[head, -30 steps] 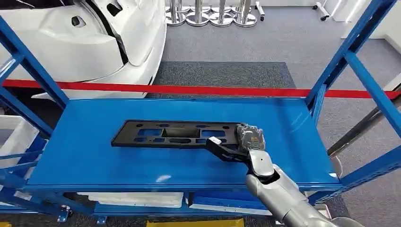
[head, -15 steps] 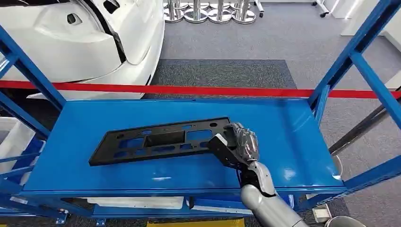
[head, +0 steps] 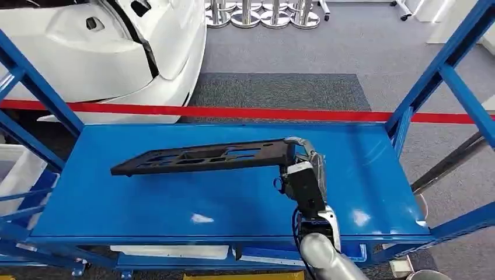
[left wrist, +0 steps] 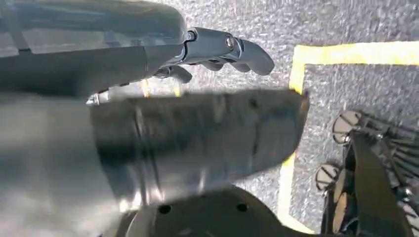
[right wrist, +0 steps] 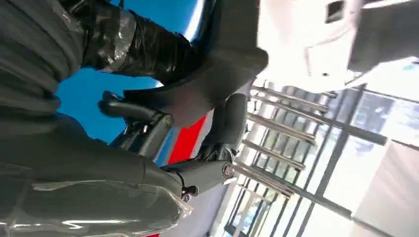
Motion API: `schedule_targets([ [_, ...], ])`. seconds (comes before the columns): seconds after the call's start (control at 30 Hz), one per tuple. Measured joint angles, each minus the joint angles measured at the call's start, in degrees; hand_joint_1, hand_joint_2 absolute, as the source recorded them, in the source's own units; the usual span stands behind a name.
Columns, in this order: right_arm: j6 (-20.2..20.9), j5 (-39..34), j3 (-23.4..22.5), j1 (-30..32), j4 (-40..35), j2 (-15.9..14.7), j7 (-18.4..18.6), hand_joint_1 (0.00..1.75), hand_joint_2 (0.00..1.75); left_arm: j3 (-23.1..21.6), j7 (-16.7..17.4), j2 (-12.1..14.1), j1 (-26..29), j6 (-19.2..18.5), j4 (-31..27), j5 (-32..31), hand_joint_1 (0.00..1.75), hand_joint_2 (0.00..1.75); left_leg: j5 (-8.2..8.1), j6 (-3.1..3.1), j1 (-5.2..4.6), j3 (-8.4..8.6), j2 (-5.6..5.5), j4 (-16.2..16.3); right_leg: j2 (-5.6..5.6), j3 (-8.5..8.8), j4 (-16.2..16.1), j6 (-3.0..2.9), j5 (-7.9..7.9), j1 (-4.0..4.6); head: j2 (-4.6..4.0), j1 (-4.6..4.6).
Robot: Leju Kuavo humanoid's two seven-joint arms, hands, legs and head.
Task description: Take the parts from the cabinet and place them on the table.
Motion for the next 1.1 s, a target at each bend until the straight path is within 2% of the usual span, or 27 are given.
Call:
schedule_targets([
  [0.07,-0.61,-2.16,-0.09,1.29,-2.59,-0.09,-1.46,1.75,1.75,0.09,-0.15,0.26,-0.02,-0.15,0.00,0.54,0.00,1.75,-0.95,-0.68,-0.04,-0.02,0.09,1.04,-0.02,0.91,-1.12,-0.54,0.54,-0.56,0.00,-0.04],
  [0.1,-1.00,-2.95,-0.15,1.85,-3.77,-0.11,-2.31,1.75,1.75,0.11,-0.15,0.31,-0.03,-0.39,0.00,0.72,0.00,1.75,-3.02,-0.85,-0.01,-1.18,0.18,3.92,-0.05,1.13,-1.29,-0.76,0.50,-0.56,0.00,-0.24],
  [0.17,-1.44,-3.89,-0.17,2.96,-5.44,-0.39,-3.32,1.75,1.75,0.18,-0.17,0.48,-0.01,-0.72,0.00,1.14,0.00,1.75,-7.97,-1.16,0.21,-5.88,0.34,14.00,-0.05,1.17,-1.28,-0.98,0.50,-0.51,0.00,-0.20],
  [0.2,-1.46,-4.08,-0.17,3.64,-6.09,-0.55,-3.43,1.75,1.75,0.17,-0.24,0.63,0.03,-0.89,0.02,1.18,0.00,1.75,-9.18,-1.29,0.26,-7.71,0.35,17.69,-0.05,1.14,-1.26,-1.03,0.45,-0.47,0.00,-0.17],
  [0.23,-1.46,-4.08,-0.17,4.30,-6.75,-0.70,-3.49,1.75,1.75,0.17,-0.26,0.70,0.07,-0.94,0.02,1.24,0.00,1.75,-8.98,-1.40,0.32,-8.38,0.36,18.93,-0.03,1.16,-1.24,-1.05,0.41,-0.47,0.00,-0.20],
  [0.27,-1.46,-4.08,-0.15,4.72,-7.32,-0.81,-3.54,1.75,1.75,0.20,-0.28,0.70,0.16,-0.94,0.02,1.29,0.00,1.75,-7.56,-1.48,0.37,-7.67,0.37,17.41,0.03,1.23,-1.22,-0.98,0.35,-0.48,0.00,-0.22],
  [0.3,-1.46,-4.15,-0.17,4.91,-7.84,-0.92,-3.54,1.75,1.75,0.22,-0.33,0.70,0.17,-0.94,0.02,1.33,0.00,1.75,-5.31,-1.47,0.44,-5.86,0.37,13.70,0.11,1.29,-1.13,-0.87,0.26,-0.52,0.00,-0.22],
  [0.33,-1.46,-4.26,-0.20,4.96,-8.43,-1.01,-3.54,1.75,1.75,0.26,-0.33,0.74,0.12,-0.92,0.02,1.33,0.00,1.75,-2.48,-1.35,0.51,-2.95,0.42,7.90,0.23,1.40,-0.97,-0.65,0.12,-0.54,0.00,-0.22],
  [0.37,-1.49,-4.41,-0.20,4.98,-8.94,-1.11,-3.60,1.75,1.75,0.28,-0.33,0.79,0.07,-0.90,0.02,1.35,0.00,1.75,-0.41,-1.22,0.54,-0.11,0.46,2.57,0.27,1.48,-0.78,-0.38,-0.07,-0.54,0.00,-0.22],
  [0.4,-1.59,-4.67,-0.26,5.07,-9.35,-1.24,-3.84,1.75,1.75,0.28,-0.31,0.79,-0.03,-0.83,0.02,1.35,0.00,1.75,-1.06,-0.91,0.47,0.94,0.46,0.23,0.33,1.17,-0.23,0.06,-0.44,-0.08,0.00,-0.24],
  [0.43,-1.73,-5.31,-0.44,5.38,-9.68,-1.36,-4.02,1.75,1.75,0.28,-0.15,0.79,-0.13,-0.83,0.02,1.42,0.00,1.75,-0.85,-0.40,0.46,0.69,0.34,0.42,0.30,1.09,-0.19,0.30,-0.47,-0.11,0.00,-0.04],
  [0.5,-2.07,-6.94,-0.76,6.35,-10.31,-1.46,-4.93,1.75,1.75,0.28,-0.04,0.79,-0.07,-0.81,0.02,1.68,0.00,1.75,-1.00,0.22,0.21,0.63,0.27,0.44,0.25,1.28,-0.49,0.87,-0.45,-0.24,0.00,-0.09],
  [0.57,-2.36,-8.30,-1.12,7.09,-10.77,-1.66,-5.83,1.75,1.75,0.28,-0.15,0.61,-0.03,-0.72,0.02,1.79,0.00,1.75,-0.58,0.96,0.71,0.91,0.37,-0.03,0.26,1.07,0.38,1.53,-1.16,-0.27,0.00,-0.13],
  [0.6,-2.45,-8.98,-1.33,7.33,-11.16,-1.84,-6.47,1.75,1.75,0.31,-0.20,0.50,-0.03,-0.57,0.02,1.90,0.00,1.75,-0.61,1.20,0.71,0.91,0.41,-0.04,0.16,-0.14,3.02,1.95,-3.00,-0.31,0.00,0.00],
  [0.67,-2.45,-10.35,-1.55,7.85,-11.45,-2.10,-7.06,1.75,1.75,0.33,-0.20,0.46,-0.09,-0.41,0.02,2.29,0.00,1.75,-0.62,1.44,0.67,0.80,0.45,-0.02,0.11,-4.68,12.44,2.41,-7.43,-0.55,0.00,-0.04],
  [0.7,-2.45,-10.75,-1.55,8.37,-11.47,-2.27,-7.32,1.75,1.75,0.33,-0.20,0.44,-0.10,-0.22,0.02,2.49,0.00,1.75,-0.66,1.50,0.65,0.77,0.45,-0.01,0.10,-7.17,17.29,2.52,-9.07,-0.56,0.00,-0.04],
  [0.73,-2.45,-11.01,-1.55,8.81,-11.47,-2.36,-7.47,1.75,1.75,0.35,-0.13,0.46,-0.10,0.11,0.02,2.51,0.00,1.75,-0.66,1.51,0.64,0.78,0.43,-0.01,0.09,-8.37,19.26,2.49,-9.15,-0.55,0.00,-0.04],
  [0.77,-2.45,-11.08,-1.57,9.12,-11.49,-2.47,-7.49,1.75,1.75,0.37,-0.07,0.46,-0.07,0.31,0.02,2.53,0.00,1.75,-0.70,1.49,0.61,0.87,0.38,-0.01,0.09,-8.05,18.17,2.32,-7.73,-0.55,0.00,-0.04],
  [0.8,-2.45,-11.08,-1.55,9.20,-11.67,-2.56,-7.49,1.75,1.75,0.37,-0.04,0.44,-0.08,0.48,0.02,2.60,0.00,1.75,-0.74,1.47,0.56,0.95,0.33,0.00,0.09,-6.56,14.66,2.04,-5.49,-0.54,0.00,-0.04],
  [0.87,-2.45,-10.95,-1.57,9.19,-12.06,-2.69,-7.47,1.75,1.75,0.37,-0.04,0.44,-0.11,0.79,0.02,2.69,0.00,1.75,-0.84,1.34,0.45,1.27,0.29,-0.01,0.09,-1.30,3.88,1.13,-0.55,-0.44,0.00,-0.04],
  [0.9,-2.45,-10.69,-1.55,9.19,-12.26,-2.73,-7.47,1.75,1.75,0.37,-0.04,0.29,-0.15,0.87,0.02,2.69,0.00,1.75,-0.98,1.12,0.29,1.24,0.29,0.05,0.04,0.50,0.10,0.61,-0.08,-0.18,0.00,-0.04],
  [0.93,-2.45,-10.44,-1.51,9.23,-12.39,-2.75,-7.45,1.75,1.75,0.37,-0.07,0.28,-0.19,1.01,0.02,2.71,0.00,1.75,-1.17,0.73,0.08,1.15,0.26,0.11,-0.05,0.51,-0.26,0.71,-0.09,-0.14,0.00,-0.13],
  [0.97,-2.45,-10.29,-1.49,9.28,-12.47,-2.78,-7.45,1.75,1.75,0.37,-0.07,0.28,-0.17,1.27,0.02,2.71,0.00,1.75,-1.18,0.39,0.20,1.18,0.33,0.02,0.02,0.40,-0.25,0.55,-0.08,-0.07,0.00,-0.11],
  [1.03,-2.45,-10.14,-1.51,9.48,-12.76,-2.82,-7.36,1.75,1.75,0.37,-0.24,0.31,-0.22,1.31,0.02,2.88,0.00,1.75,-1.14,-0.29,0.25,1.48,0.40,-0.39,0.11,0.48,-0.51,-0.02,0.02,-0.07,0.00,-0.09],
  [1.07,-2.45,-10.01,-1.49,9.59,-13.02,-2.80,-7.30,1.75,1.75,0.37,-0.44,0.55,-0.26,1.31,0.02,2.88,0.00,1.75,-1.43,-0.60,0.26,1.63,0.38,-0.21,0.05,1.05,-1.30,-0.37,0.49,-0.55,0.00,-0.15],
  [1.1,-2.45,-9.81,-1.49,9.60,-13.13,-2.80,-7.25,1.75,1.75,0.37,-0.46,0.57,-0.26,1.31,0.02,2.91,0.00,1.75,-2.80,-0.91,0.25,1.06,0.44,1.65,0.02,1.41,-1.60,-0.48,0.54,-0.55,0.00,-0.28],
])
